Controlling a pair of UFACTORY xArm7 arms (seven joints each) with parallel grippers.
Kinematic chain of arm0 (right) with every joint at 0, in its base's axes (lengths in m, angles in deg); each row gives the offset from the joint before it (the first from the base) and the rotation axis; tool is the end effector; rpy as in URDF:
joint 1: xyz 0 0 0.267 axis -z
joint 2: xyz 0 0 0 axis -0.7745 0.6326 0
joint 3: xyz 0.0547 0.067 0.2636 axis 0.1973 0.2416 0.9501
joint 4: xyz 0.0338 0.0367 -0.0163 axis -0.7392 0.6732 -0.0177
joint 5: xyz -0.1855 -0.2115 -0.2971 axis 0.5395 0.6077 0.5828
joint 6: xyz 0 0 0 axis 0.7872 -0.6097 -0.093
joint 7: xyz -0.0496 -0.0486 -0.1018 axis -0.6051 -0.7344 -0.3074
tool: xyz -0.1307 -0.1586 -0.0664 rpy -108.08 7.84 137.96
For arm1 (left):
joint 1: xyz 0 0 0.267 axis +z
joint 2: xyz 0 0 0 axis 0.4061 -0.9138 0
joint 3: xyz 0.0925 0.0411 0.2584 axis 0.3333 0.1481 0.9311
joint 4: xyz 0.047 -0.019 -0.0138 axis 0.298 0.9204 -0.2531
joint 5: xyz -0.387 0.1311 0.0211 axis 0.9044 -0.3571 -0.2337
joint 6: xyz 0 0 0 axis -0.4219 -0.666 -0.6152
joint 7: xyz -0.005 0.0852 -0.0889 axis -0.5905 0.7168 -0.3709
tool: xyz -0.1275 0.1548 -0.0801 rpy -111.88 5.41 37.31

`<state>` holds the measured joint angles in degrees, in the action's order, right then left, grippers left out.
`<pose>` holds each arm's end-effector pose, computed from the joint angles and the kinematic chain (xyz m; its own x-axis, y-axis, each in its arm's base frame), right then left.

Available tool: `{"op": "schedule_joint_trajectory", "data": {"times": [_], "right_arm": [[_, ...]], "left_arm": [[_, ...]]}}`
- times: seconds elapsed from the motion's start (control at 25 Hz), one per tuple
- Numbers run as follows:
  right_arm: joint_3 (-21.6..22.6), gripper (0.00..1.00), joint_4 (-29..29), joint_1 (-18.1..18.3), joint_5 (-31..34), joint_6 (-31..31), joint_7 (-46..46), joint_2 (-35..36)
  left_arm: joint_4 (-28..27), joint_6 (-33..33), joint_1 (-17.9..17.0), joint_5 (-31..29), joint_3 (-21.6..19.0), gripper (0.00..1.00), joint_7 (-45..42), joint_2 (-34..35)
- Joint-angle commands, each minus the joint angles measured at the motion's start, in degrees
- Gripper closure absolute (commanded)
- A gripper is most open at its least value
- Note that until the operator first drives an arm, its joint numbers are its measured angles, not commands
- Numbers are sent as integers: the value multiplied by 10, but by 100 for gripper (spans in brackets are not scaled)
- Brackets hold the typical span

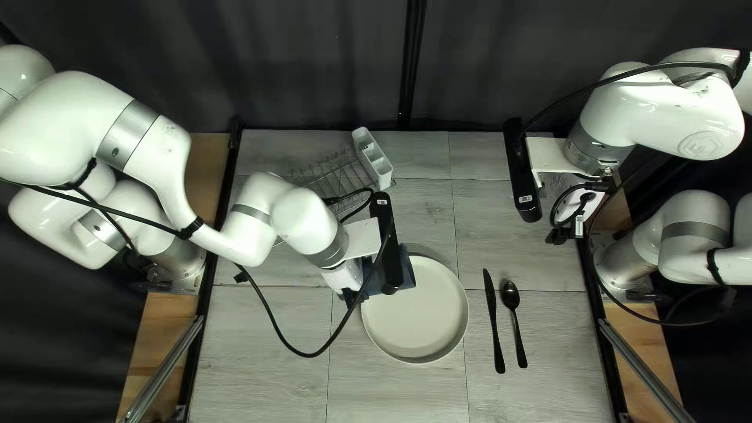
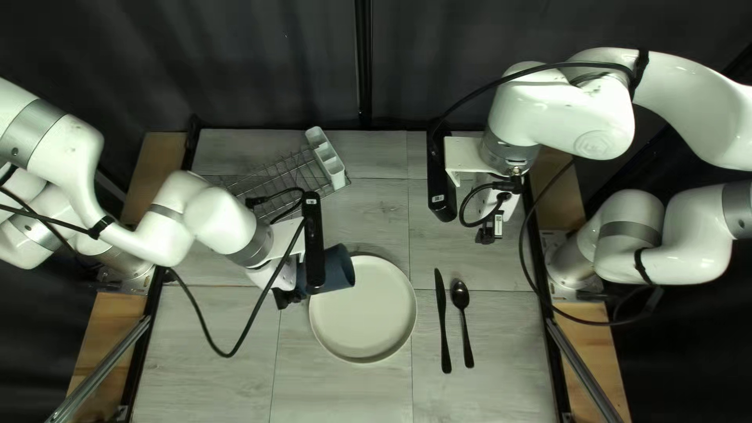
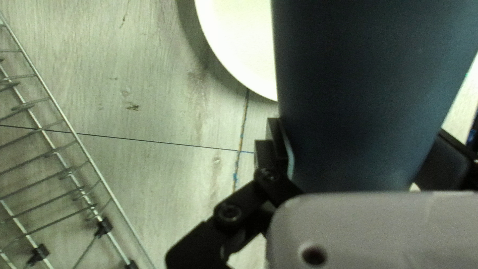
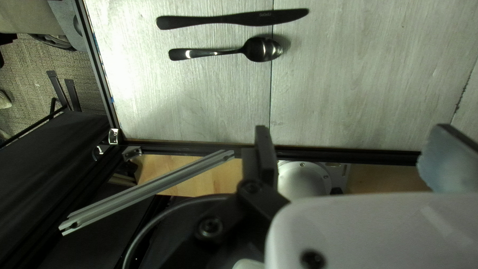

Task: Pick up and place plate onto table. Place down one fork to the left of the plate. Place spoon and knife to the right of the plate. Place cup above the knife and spoon

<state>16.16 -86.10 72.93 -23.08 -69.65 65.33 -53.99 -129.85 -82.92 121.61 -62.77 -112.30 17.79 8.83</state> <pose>0.3625 0.0070 0.2508 0.9993 -0.0333 -0.0168 -0.0353 -0.9896 -0.1394 0.5127 -0.0977 0.0895 0.9540 0.1528 0.2579 0.1348 -0.9871 0.0864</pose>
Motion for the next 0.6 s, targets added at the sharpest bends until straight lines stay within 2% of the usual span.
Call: {"op": "schedule_joint_trajectory", "data": {"times": [0.04,0.28,0.36,0.48,0.52,0.6], "right_arm": [[0,0,0,0,0,0,0,0],[0,0,0,0,0,0,0,0],[0,0,0,0,0,0,0,0],[0,0,0,0,0,0,0,0],[0,0,0,0,0,0,0,0],[0,0,0,0,0,0,0,0]], "left_arm": [[-1,1,-5,12,5,100,15,-1],[-1,1,-5,12,5,100,15,-1],[14,-5,-5,30,15,100,25,-25],[-35,-21,-23,73,20,100,48,23],[-63,-17,-29,101,22,100,71,65],[-83,-13,-29,134,23,100,102,99]]}}
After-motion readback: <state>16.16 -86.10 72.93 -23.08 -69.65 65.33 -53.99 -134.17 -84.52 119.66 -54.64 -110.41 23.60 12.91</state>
